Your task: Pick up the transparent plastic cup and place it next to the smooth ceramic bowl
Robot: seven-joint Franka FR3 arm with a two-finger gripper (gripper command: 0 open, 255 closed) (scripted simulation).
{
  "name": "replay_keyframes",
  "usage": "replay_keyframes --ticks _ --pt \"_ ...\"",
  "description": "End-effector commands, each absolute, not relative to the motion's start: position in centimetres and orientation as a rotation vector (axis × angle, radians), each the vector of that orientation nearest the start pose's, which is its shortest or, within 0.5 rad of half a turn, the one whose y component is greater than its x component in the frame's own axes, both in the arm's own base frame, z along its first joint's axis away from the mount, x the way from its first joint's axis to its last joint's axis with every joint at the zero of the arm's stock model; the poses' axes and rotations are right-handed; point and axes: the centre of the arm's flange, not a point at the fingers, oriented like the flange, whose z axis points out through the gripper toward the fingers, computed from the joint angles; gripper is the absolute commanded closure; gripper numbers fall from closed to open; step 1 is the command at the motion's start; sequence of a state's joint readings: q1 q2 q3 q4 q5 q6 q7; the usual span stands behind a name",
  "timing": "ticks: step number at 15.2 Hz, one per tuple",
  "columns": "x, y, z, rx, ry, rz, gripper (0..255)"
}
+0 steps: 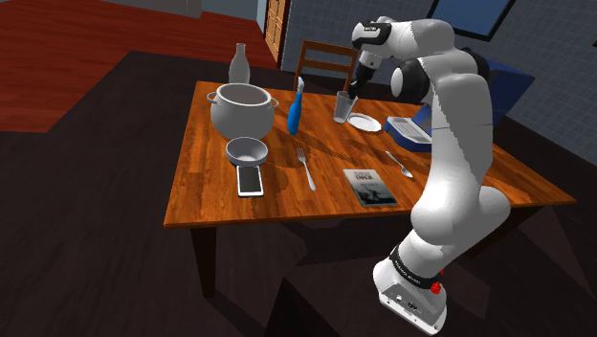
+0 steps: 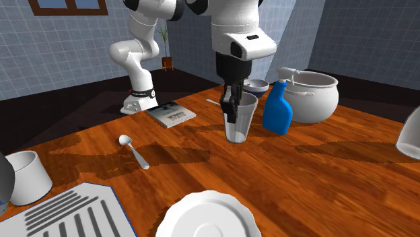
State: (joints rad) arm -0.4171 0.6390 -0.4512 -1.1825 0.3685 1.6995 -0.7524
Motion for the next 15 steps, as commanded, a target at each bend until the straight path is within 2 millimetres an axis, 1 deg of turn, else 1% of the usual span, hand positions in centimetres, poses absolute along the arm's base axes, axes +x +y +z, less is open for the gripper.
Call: replay_keyframes --ticks 1,13,15 --pt "55.1 -46.4 44.5 -3.021 0.158 -0.038 255" --pt "55.1 -46.4 50.7 -3.021 0.158 -0.038 255" --pt "54.9 -43.8 51.1 -3.021 0.158 -0.038 255"
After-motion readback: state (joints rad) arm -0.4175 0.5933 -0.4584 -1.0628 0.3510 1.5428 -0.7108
